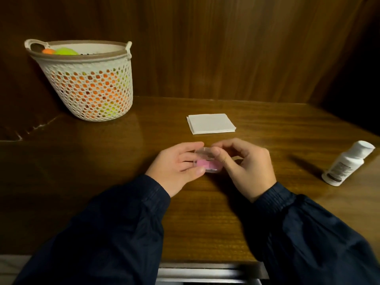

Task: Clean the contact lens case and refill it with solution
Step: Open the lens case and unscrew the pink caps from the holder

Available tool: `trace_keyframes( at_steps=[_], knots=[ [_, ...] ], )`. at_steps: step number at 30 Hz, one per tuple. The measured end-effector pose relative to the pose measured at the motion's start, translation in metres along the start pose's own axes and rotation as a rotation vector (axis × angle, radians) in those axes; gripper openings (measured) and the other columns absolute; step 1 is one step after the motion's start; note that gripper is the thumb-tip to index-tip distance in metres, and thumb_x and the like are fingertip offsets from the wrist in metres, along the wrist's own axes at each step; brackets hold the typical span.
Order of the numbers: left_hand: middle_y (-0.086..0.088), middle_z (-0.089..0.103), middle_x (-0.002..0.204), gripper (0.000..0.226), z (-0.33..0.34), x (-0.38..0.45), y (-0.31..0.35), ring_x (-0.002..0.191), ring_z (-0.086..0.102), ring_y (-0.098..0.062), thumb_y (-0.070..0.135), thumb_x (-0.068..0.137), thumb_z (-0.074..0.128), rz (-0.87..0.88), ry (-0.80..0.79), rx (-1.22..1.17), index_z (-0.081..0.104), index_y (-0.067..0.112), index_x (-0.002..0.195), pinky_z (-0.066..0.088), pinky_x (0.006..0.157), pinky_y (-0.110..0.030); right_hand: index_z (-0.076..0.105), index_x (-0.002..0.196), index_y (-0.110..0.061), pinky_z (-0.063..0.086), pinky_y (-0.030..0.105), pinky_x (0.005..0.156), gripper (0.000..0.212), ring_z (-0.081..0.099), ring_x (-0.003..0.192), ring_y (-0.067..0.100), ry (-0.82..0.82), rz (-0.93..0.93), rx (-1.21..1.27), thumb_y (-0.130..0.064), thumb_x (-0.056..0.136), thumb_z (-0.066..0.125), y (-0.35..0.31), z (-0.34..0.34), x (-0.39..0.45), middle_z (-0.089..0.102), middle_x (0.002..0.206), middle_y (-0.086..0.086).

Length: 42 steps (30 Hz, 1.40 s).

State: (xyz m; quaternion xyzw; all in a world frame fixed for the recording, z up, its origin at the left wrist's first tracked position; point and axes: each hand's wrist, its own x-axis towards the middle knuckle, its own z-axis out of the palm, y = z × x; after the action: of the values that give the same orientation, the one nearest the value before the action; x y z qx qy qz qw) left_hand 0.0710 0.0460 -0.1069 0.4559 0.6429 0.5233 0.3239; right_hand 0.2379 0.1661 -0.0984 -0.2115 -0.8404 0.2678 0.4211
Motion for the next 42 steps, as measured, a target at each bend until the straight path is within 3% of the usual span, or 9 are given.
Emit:
trace_keyframes(
  at_steps=[4, 8, 12, 15, 19, 23, 30, 34, 42],
  knots=[
    [0.006, 0.074, 0.125, 0.075, 0.001, -0.003, 0.003, 0.112, 0.073, -0.005, 0.000, 0.088, 0.080, 0.019, -0.034, 0.024, 0.051, 0.033, 0.149, 0.059, 0.090, -0.022, 0.067, 0.098, -0.029, 0.052, 0.009, 0.070, 0.011, 0.068, 0.087, -0.002, 0.122, 0.091, 0.048, -0.029, 0.094, 0.078, 0.005, 0.000, 0.003, 0.070, 0.090, -0.021],
    [0.006, 0.072, 0.128, 0.081, 0.000, -0.006, 0.006, 0.111, 0.072, -0.003, 0.000, 0.088, 0.079, 0.005, -0.058, 0.025, 0.044, 0.027, 0.156, 0.058, 0.087, -0.018, 0.068, 0.094, -0.032, 0.051, 0.006, 0.069, 0.016, 0.067, 0.088, -0.005, 0.119, 0.143, 0.015, -0.021, 0.093, 0.080, 0.012, 0.003, 0.002, 0.070, 0.088, -0.022],
    [0.005, 0.073, 0.129, 0.086, -0.001, -0.005, 0.005, 0.114, 0.071, -0.004, 0.002, 0.088, 0.080, 0.003, -0.062, 0.035, 0.040, 0.031, 0.158, 0.059, 0.095, -0.024, 0.073, 0.092, -0.038, 0.050, 0.005, 0.067, 0.015, 0.068, 0.083, -0.006, 0.115, 0.207, -0.016, -0.024, 0.094, 0.078, 0.018, 0.002, 0.003, 0.071, 0.084, -0.027],
    [0.005, 0.073, 0.130, 0.088, -0.001, -0.004, 0.005, 0.116, 0.070, -0.004, 0.003, 0.088, 0.080, 0.000, -0.066, 0.060, 0.038, 0.033, 0.159, 0.057, 0.099, -0.025, 0.077, 0.098, -0.037, 0.054, 0.013, 0.073, 0.012, 0.070, 0.081, -0.005, 0.084, 0.247, -0.034, -0.026, 0.096, 0.074, 0.019, 0.001, 0.003, 0.070, 0.085, -0.029],
    [0.007, 0.072, 0.130, 0.087, -0.001, -0.002, 0.006, 0.117, 0.070, -0.003, 0.007, 0.089, 0.080, -0.016, -0.002, 0.072, 0.036, 0.033, 0.159, 0.057, 0.097, -0.024, 0.072, 0.119, -0.038, 0.050, 0.008, 0.071, 0.024, 0.065, 0.087, -0.006, 0.059, 0.203, -0.032, -0.028, 0.097, 0.072, 0.013, 0.000, 0.001, 0.067, 0.102, -0.031],
    [0.009, 0.072, 0.129, 0.088, -0.002, -0.001, 0.005, 0.113, 0.070, 0.001, 0.006, 0.089, 0.080, -0.041, 0.084, 0.048, 0.034, 0.030, 0.160, 0.058, 0.090, -0.017, 0.074, 0.100, -0.034, 0.048, 0.007, 0.069, 0.013, 0.062, 0.089, -0.001, -0.036, 0.125, -0.077, -0.035, 0.089, 0.080, 0.009, -0.002, -0.001, 0.063, 0.104, -0.023],
    [0.010, 0.071, 0.132, 0.089, -0.001, -0.002, 0.007, 0.113, 0.069, 0.003, 0.006, 0.089, 0.080, -0.056, 0.084, 0.070, 0.034, 0.030, 0.161, 0.056, 0.087, -0.013, 0.077, 0.103, -0.035, 0.042, 0.004, 0.072, 0.026, 0.056, 0.099, -0.007, -0.153, 0.137, -0.153, -0.054, 0.086, 0.078, 0.011, -0.001, -0.001, 0.060, 0.106, -0.024],
    [0.006, 0.071, 0.133, 0.089, -0.001, -0.003, 0.008, 0.118, 0.069, -0.003, 0.003, 0.089, 0.079, -0.066, 0.087, 0.050, 0.033, 0.028, 0.161, 0.057, 0.093, -0.019, 0.073, 0.101, -0.038, 0.039, 0.005, 0.078, 0.031, 0.053, 0.103, -0.010, -0.209, 0.145, -0.185, -0.062, 0.082, 0.078, 0.010, 0.000, -0.001, 0.059, 0.108, -0.024],
    [0.005, 0.070, 0.135, 0.090, 0.001, -0.003, 0.009, 0.117, 0.068, -0.003, 0.002, 0.088, 0.079, -0.077, 0.085, 0.052, 0.034, 0.028, 0.161, 0.057, 0.088, -0.016, 0.070, 0.101, -0.037, 0.043, 0.014, 0.077, 0.028, 0.056, 0.099, -0.004, -0.202, 0.164, -0.145, -0.052, 0.082, 0.083, 0.007, 0.000, -0.002, 0.060, 0.109, -0.020]
  ],
)
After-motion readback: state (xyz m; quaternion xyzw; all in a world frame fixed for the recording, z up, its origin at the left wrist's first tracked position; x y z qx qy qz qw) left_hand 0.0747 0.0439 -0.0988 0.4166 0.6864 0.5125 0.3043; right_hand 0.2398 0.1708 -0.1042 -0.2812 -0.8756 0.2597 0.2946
